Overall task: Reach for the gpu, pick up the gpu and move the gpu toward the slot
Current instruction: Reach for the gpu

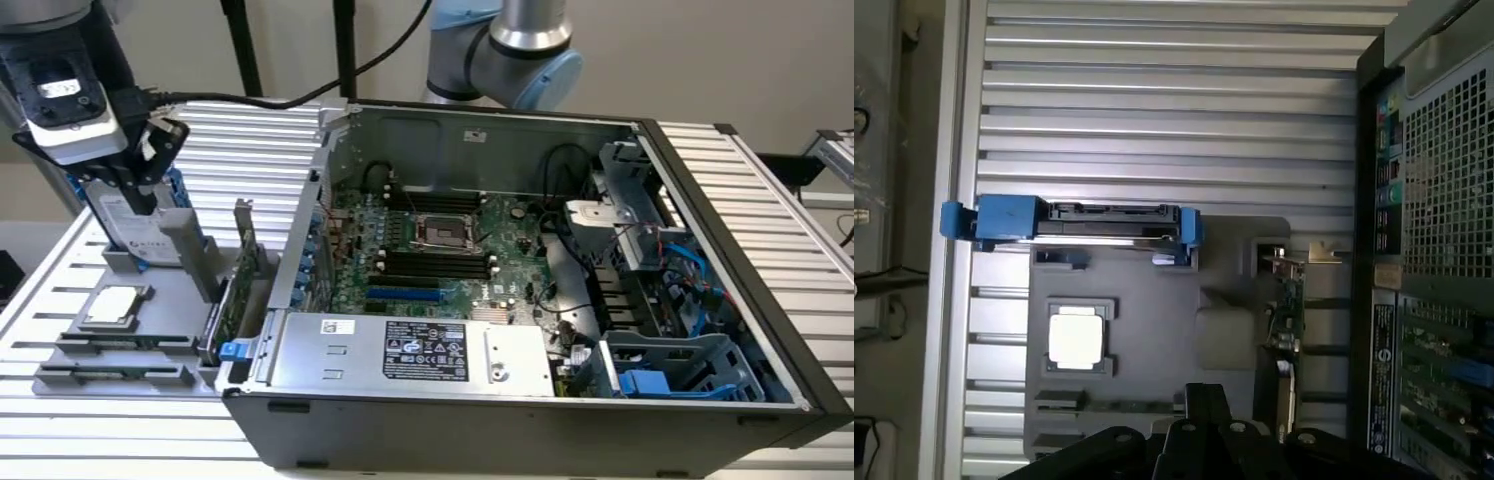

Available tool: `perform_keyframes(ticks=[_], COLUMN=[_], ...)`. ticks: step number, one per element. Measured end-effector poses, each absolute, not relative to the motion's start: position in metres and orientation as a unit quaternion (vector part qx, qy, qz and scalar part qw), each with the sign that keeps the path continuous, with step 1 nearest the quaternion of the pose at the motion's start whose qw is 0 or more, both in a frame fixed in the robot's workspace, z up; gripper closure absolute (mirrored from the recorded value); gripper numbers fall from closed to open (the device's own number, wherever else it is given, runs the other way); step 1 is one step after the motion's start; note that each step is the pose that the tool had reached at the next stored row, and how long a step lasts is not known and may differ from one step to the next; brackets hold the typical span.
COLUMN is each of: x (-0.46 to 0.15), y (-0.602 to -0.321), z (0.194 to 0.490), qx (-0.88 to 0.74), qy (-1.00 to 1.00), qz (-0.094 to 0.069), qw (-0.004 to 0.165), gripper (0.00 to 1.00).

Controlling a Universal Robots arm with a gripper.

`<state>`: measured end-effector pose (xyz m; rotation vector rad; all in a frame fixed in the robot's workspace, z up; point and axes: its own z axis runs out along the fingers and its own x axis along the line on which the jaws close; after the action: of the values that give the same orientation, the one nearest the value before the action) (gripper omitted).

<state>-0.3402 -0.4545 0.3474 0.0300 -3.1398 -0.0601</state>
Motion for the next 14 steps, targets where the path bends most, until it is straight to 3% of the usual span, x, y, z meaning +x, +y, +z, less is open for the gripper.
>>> perform_keyframes(ticks=[14], x=[-0.289], y=[-0.474], z=[0.339], qx=[0.010], qy=[-1.000], qz=[-0.019], qw=[0.001], gripper=[0.89])
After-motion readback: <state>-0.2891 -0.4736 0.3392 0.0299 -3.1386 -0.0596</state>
